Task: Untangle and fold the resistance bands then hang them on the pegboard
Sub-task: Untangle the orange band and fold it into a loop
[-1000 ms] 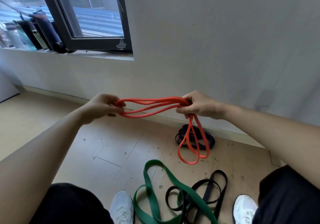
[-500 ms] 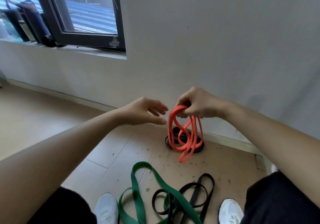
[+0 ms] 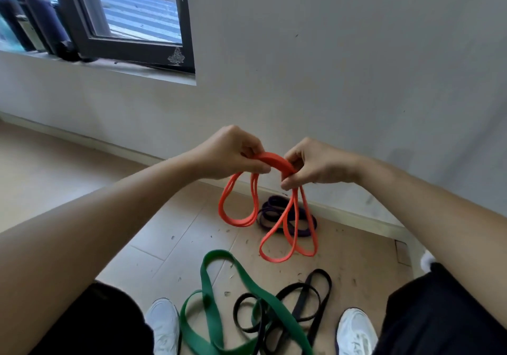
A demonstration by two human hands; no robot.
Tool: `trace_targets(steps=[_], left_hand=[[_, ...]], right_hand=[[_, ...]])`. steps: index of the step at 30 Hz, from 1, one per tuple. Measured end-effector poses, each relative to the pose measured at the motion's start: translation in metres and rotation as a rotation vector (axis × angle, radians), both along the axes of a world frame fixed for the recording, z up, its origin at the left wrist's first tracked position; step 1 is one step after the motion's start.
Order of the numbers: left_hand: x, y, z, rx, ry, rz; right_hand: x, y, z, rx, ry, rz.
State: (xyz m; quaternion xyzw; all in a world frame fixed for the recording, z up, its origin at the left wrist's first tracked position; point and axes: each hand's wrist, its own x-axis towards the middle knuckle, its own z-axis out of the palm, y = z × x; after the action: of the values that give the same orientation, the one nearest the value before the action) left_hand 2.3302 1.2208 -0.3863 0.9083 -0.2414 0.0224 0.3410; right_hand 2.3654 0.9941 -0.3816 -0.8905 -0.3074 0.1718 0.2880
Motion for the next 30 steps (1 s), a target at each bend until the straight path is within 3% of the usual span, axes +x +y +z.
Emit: trace_targets(steps=[5,13,18,25,30], left_hand=[[0.0,0.026,0.001,-0.02,0.087,0.018],[-0.004,0.029,-0.016,0.029,0.264,-0.009],[-0.005,0.012,-0.007,-0.117,0.197,0.019],[-0.001,0.009,-0.002,0.046,0.033,-0.029],[0.002,0.006,0.0,0.053,0.079,-0.021]], right_hand=[[0.004,-0.001,-0.007,0.047,0.086,0.02],[-0.008,0.014,0.004,0.256,-0.001,0.016],[-0.009,0.024,-0.002,0.242,-0.053,0.017],[-0.007,0.016,-0.005,0.196,0.028,0.019],[-0.005,0.009,-0.015,0.27,0.111,-0.028]])
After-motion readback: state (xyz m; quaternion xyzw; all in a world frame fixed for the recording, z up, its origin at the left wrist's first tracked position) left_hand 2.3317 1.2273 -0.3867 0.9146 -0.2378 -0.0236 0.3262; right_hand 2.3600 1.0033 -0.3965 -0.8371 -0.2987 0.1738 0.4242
